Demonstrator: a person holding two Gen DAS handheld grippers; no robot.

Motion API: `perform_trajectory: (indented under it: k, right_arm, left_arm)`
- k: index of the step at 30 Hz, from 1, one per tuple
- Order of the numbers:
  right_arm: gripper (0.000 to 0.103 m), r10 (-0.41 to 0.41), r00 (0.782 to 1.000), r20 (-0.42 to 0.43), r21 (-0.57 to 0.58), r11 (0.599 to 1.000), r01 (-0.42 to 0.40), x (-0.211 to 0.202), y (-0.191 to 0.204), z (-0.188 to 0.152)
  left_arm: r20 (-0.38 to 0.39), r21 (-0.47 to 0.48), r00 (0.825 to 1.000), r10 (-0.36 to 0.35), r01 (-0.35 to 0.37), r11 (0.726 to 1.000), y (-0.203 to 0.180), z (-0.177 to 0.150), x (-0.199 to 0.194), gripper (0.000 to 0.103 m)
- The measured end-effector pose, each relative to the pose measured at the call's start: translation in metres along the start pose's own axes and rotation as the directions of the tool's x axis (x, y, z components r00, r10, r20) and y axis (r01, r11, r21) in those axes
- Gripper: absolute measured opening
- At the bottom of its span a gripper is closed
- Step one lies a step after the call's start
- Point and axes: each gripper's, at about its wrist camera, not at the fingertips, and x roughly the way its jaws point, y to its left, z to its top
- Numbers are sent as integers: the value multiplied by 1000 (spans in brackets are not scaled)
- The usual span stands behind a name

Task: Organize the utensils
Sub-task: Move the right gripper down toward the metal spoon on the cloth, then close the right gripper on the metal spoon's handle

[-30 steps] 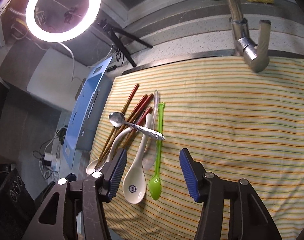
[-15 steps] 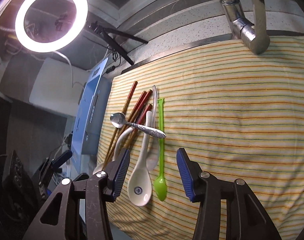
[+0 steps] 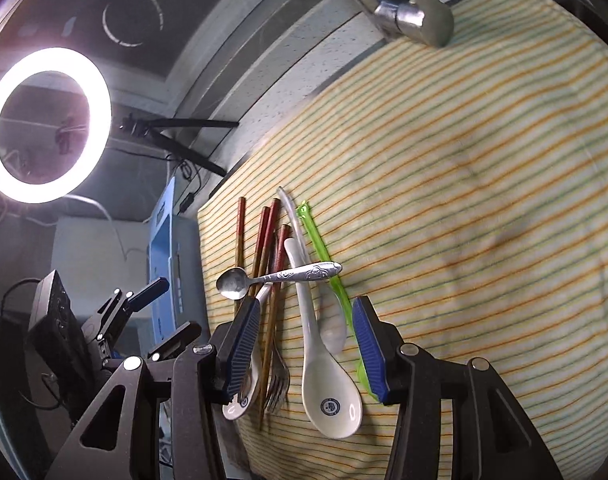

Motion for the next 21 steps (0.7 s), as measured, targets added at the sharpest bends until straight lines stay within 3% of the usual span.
perform_trajectory:
  k: [6,13,21]
  right_arm:
    - [44,6,1000,8,66,998,-6,16,8,-3]
    - [39,29,999,-17,155,988,-26,42,15,0]
    - [33,8,1000,-27,226,974,-2,72,23,5]
  left_arm:
    - [-56,169,998,-27,36,985,-7,7,22,77]
    - [-90,235,994,-63,83,969,0,11,36,69]
    - [-119,327,989,-90,124,937,-3,14,51,67]
